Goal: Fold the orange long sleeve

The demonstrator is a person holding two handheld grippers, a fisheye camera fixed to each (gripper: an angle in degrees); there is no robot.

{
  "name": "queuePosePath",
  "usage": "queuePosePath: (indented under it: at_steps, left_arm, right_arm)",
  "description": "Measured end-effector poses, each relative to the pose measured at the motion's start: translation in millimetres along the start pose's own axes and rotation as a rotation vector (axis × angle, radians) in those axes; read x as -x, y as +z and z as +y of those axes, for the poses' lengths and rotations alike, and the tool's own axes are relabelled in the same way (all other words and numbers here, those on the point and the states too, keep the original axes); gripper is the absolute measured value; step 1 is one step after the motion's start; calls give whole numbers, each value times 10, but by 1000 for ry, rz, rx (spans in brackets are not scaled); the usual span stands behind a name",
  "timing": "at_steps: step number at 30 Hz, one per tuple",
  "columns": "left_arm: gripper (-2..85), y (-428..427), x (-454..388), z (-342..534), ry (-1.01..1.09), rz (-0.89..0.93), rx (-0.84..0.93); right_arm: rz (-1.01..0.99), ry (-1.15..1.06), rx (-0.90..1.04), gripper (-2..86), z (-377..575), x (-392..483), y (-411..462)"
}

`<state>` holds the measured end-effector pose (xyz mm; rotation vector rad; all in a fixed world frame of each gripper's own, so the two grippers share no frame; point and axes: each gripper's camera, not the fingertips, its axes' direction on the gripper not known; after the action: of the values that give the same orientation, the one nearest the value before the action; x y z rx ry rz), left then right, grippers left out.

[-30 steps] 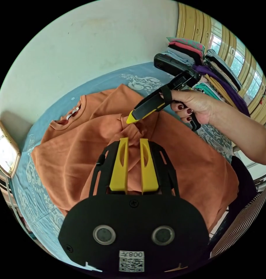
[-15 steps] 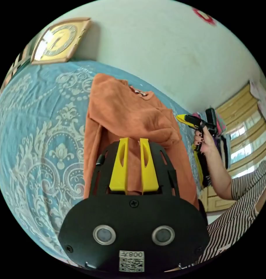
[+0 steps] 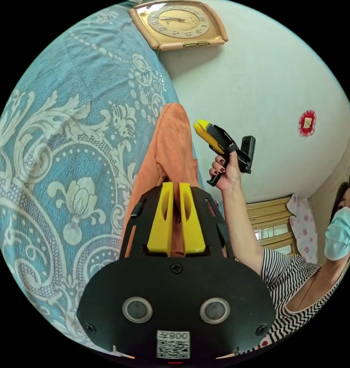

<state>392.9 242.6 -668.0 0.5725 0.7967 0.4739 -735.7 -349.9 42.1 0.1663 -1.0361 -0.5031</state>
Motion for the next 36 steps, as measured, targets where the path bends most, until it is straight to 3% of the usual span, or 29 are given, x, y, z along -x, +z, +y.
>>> queuePosePath:
  at_steps: [8,14,18,22,28,31,34,36]
  left_arm:
    - [20,-348,-417,-199,238,-158,-73]
    - [19,-627,-646,-311,336,-244,-169]
    - [23,-530,-435,-449,259,-326,-119]
    - [27,-550,-344,-485,227,-288,-114]
    - [20,-668,-596,-393,294,-287,-198]
    - [10,-625,-900,-328,415,-278,-245]
    - [5,-305,-1029,-403,484,-330,-152]
    - [3,51,-899,-509,462,-489,-33]
  right_arm:
    - [-40,-30,171,43,-457,6,670]
    - [-214,-55,44,12,-612,22,597]
    - [-115,-55,139,12,-716,69,1049]
    - [-135,0,174,15,-737,-18,1324]
    - [-121,-7,-32,6,-588,45,885]
    - [-106,-112,-75,3,-368,295,776]
    - [57,-179,18,1,-212,549,1081]
    - [173,-173,117,1,-188,609,1457]
